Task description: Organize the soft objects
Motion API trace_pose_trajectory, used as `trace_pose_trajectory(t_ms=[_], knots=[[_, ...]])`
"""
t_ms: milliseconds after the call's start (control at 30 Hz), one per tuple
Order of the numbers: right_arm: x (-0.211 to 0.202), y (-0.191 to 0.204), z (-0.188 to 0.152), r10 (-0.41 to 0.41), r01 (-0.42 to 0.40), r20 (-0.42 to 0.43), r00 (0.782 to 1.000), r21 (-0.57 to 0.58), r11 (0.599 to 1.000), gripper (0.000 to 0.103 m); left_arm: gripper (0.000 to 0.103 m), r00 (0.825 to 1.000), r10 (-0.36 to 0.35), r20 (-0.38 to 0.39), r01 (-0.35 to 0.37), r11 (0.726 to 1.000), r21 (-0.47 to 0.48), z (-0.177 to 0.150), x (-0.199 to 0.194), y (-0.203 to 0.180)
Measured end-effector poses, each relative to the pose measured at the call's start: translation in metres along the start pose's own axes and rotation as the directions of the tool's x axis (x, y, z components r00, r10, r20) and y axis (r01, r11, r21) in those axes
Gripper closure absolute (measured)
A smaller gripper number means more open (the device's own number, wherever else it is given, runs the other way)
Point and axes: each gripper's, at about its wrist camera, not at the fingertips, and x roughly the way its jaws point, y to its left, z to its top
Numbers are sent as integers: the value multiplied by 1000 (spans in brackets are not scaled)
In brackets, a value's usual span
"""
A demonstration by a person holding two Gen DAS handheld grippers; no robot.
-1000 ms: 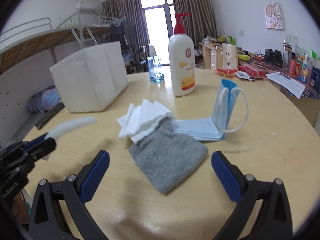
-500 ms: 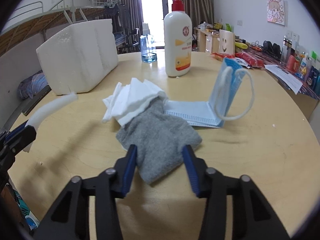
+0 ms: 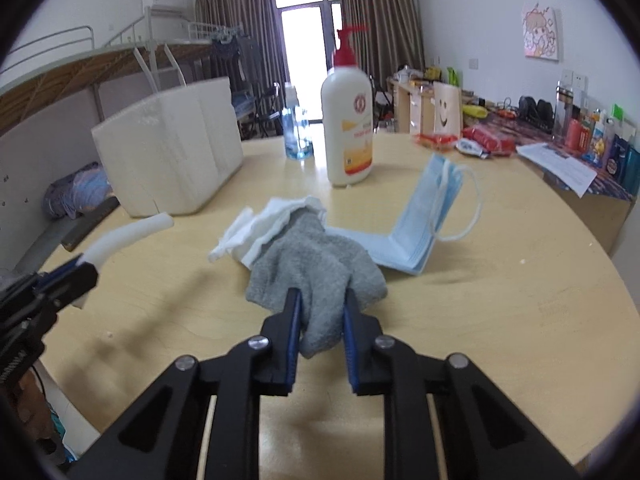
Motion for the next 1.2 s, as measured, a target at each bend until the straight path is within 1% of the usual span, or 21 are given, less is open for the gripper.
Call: trace_pose_trajectory(t_ms=[233, 433, 533, 633, 700, 767, 800, 933, 967, 1000, 1033, 1100, 1167, 1200], knots=[[-26, -7, 6, -8, 6, 85, 996, 25, 1000, 80, 85, 1000, 0, 18, 0, 1000, 10, 2, -9, -4], [-38, -12, 10, -21, 13, 141, 990, 58, 998, 80, 85, 1000, 3, 27, -4, 1000, 13, 2, -13, -4], [-46, -12, 15, -29, 20, 179, 983, 54, 998, 80, 85, 1000, 3, 28, -3, 1000, 15, 2, -14, -5], [-50, -9, 18, -35, 28, 195, 980, 37, 999, 80, 85, 999, 1, 35, -1, 1000, 19, 3, -15, -6], [-45, -6, 15, -36, 32, 173, 984, 25, 999, 80, 85, 999, -2, 34, 1, 1000, 19, 2, -16, -7], [-33, -3, 5, -23, 21, 126, 992, 14, 1000, 80, 85, 999, -1, 34, 1, 1000, 17, 2, -17, -7], [-24, -2, -2, -13, 12, 89, 996, 6, 1000, 80, 85, 999, -3, 35, 2, 1000, 15, 2, -17, -6], [-6, 1, -20, 5, -5, 11, 1000, -12, 1000, 80, 85, 1000, -5, 28, 4, 1000, 15, 1, -16, -6], [-3, 3, -24, -6, 6, 2, 1000, -20, 1000, 77, 85, 1000, -7, 26, 6, 1000, 17, 1, -16, -7], [-2, 3, -24, -16, 16, -3, 1000, -27, 999, 68, 85, 1000, -6, 26, 6, 1000, 19, 0, -16, -7], [-3, 4, -25, -23, 23, -2, 1000, -33, 999, 63, 85, 1000, -6, 25, 5, 1000, 20, 1, -15, -7], [-7, 5, -23, -12, 13, 15, 1000, -34, 999, 49, 85, 1000, -5, 23, 5, 1000, 16, 1, -15, -6], [-13, 8, -22, -11, 12, 37, 999, -41, 999, 45, 85, 1000, -3, 20, 3, 1000, 13, 1, -14, -6], [-15, 8, -21, -10, 12, 43, 999, -45, 999, 45, 85, 1000, -4, 19, 4, 1000, 11, 1, -14, -6]])
